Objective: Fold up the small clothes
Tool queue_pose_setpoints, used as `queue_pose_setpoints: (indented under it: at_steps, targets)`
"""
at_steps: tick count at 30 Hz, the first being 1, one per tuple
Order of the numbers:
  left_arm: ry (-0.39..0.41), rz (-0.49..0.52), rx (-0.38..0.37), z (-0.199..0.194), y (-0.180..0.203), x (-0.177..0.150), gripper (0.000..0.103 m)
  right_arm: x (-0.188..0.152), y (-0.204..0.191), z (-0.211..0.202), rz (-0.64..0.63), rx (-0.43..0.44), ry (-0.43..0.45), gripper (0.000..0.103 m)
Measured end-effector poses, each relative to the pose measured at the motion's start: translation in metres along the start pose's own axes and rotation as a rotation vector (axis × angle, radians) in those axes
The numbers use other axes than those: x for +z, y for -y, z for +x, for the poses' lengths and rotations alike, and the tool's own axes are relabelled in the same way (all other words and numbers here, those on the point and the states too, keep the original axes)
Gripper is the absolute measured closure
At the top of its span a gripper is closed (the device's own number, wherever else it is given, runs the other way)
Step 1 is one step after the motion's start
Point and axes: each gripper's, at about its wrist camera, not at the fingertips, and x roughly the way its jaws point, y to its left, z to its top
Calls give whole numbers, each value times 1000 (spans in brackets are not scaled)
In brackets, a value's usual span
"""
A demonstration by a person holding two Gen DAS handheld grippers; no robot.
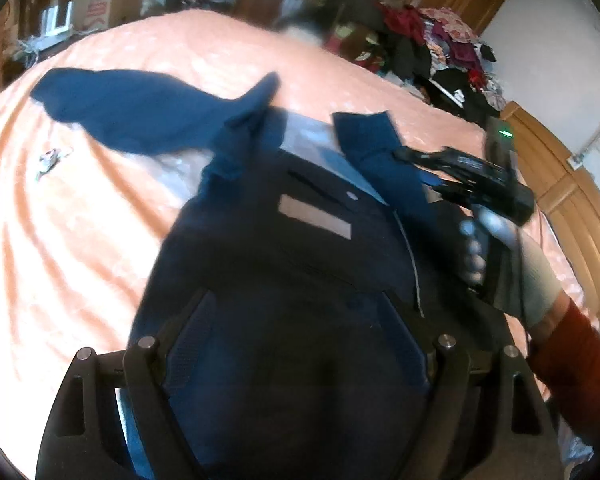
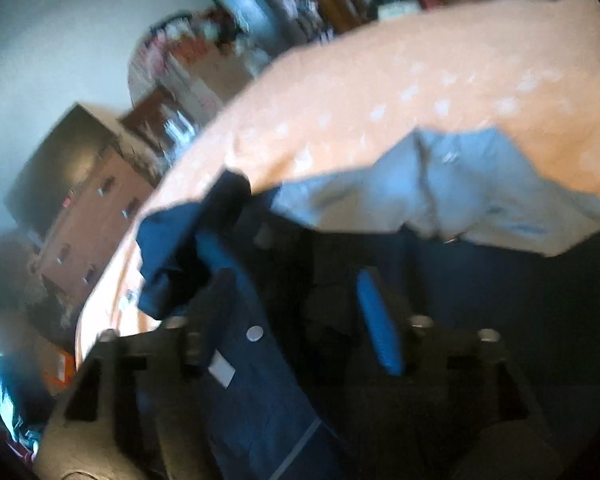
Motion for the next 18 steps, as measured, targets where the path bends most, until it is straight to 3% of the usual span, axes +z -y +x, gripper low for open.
queue_pose_setpoints:
  at_steps: [2,3,6,9,11,13,14,15,17,18]
  targets:
    - [-2,-29,0,3,-7,2,18,-5,19,-27,24,1,40,29]
    - [-3,-64,-6,5,-14,3,18,-5,25,-29,29,-2,34,33]
    - [14,-137,-9,3,-30,3,18,-20,50,-27,26,-47,-36,60]
    - [36,-176,2,-5,-45,3,18,-38,78,-45,80,-63,-27,64]
    - [46,-179,26,-10,-53,3,18,-54,110,-79,204,-58,54,64]
    - [47,-207,44,-11,-68,2,17,-88,165,-107,428,-156,105,67]
    - [41,-230,48,-10,-77,1,17,-104,186,-112,508,-145,91,80]
    - [32,-259,53,-8,-85,0,17,-121,202,-116,582,-97,83,103]
    - [26,-294,51,-4,-92,-1,18,-121,200,-134,557,-70,103,101]
    - [30,-289,50,-5,-92,0,18,-116,194,-148,514,-46,126,89]
